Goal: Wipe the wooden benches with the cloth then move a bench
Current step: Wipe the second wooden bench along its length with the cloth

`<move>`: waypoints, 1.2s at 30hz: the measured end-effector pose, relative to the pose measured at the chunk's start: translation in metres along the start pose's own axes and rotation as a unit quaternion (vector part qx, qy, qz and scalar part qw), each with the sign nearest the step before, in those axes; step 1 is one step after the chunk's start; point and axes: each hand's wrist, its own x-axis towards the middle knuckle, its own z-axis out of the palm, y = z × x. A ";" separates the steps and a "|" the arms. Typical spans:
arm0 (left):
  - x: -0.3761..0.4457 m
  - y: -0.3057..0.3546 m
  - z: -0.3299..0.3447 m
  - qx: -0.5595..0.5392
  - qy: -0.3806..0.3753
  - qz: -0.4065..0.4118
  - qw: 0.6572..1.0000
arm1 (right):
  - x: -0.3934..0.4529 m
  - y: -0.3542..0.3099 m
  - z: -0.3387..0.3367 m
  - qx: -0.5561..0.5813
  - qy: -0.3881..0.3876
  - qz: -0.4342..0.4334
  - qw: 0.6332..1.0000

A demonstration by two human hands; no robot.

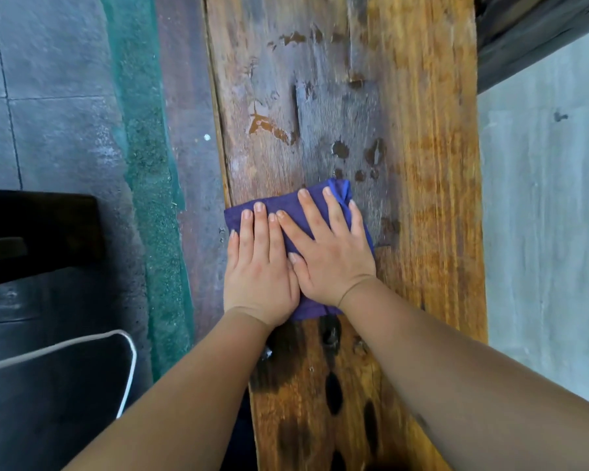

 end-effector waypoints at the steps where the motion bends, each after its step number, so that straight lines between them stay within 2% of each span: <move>1: -0.001 -0.001 0.000 -0.001 0.000 0.000 1.000 | 0.000 0.000 0.000 0.001 -0.002 0.000 1.000; 12: -0.006 0.004 0.005 0.027 0.005 -0.019 0.999 | -0.005 0.005 0.007 0.000 0.025 -0.004 1.000; 15: -0.006 0.021 0.007 0.026 0.001 -0.017 1.000 | -0.018 0.024 0.007 0.020 0.028 -0.008 0.999; 21: -0.008 0.126 0.033 0.007 -0.032 0.097 0.995 | -0.100 0.111 0.026 0.041 0.030 0.127 0.991; 25: -0.013 0.153 0.045 0.032 -0.050 0.144 0.988 | -0.131 0.122 0.037 0.060 0.013 0.209 0.976; 30: 0.041 0.143 0.030 0.031 -0.042 0.150 0.987 | -0.077 0.144 0.018 0.054 0.001 0.191 0.980; 36: 0.164 0.125 -0.008 0.026 0.012 0.124 0.992 | 0.049 0.175 -0.024 0.053 0.053 0.187 0.979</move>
